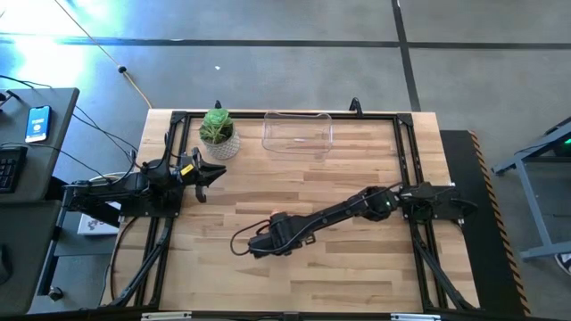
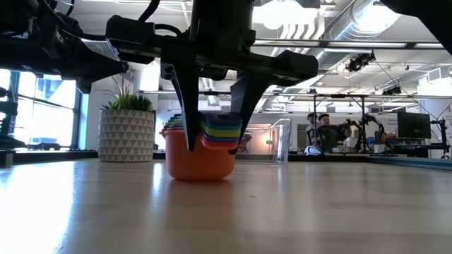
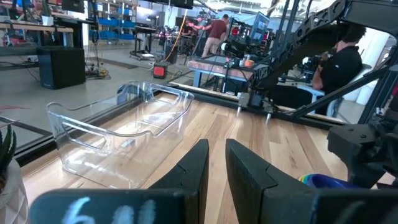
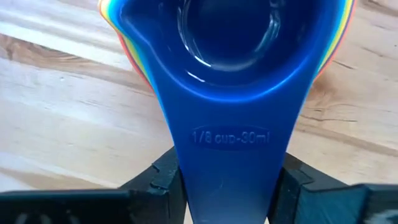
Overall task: Nest measuring cups in basket
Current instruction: Put the Stack measuring cups into the transparent bin
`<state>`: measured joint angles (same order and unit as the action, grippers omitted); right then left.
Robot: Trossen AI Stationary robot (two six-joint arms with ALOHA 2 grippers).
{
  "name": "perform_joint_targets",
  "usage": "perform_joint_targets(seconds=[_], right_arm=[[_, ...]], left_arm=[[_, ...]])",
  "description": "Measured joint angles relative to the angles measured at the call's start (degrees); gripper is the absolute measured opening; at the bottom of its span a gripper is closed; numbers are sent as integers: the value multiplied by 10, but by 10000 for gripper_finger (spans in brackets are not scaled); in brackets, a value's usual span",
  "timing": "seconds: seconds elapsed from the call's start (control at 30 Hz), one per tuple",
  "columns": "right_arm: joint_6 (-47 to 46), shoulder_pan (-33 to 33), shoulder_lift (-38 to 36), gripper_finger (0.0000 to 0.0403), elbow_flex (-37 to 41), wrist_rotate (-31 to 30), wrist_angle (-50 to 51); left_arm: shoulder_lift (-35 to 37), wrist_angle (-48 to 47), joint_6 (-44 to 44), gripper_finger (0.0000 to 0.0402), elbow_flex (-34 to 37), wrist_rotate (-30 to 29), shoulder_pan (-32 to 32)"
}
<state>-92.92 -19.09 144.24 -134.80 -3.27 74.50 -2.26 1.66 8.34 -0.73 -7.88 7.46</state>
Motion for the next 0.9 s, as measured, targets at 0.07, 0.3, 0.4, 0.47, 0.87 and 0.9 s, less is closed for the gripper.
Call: perform_joint_targets(seconds=[0.07,0.3,0.4,0.47,0.87,0.9], right_arm=[[4,4,0,137,0,2,2],[32,23,0,131,0,3,3],[45,32,0,131,0,4,2],[50,38,0,131,0,3,2],[151,83,0,128,0,-25,3],[167,88,0,128,0,-25,3]], left_arm=[[0,0,0,44,0,0,0],[0,0,0,44,0,0,0],[0,0,0,44,0,0,0],[0,0,0,44,0,0,0],[0,0,0,44,0,0,0],[0,0,0,44,0,0,0]])
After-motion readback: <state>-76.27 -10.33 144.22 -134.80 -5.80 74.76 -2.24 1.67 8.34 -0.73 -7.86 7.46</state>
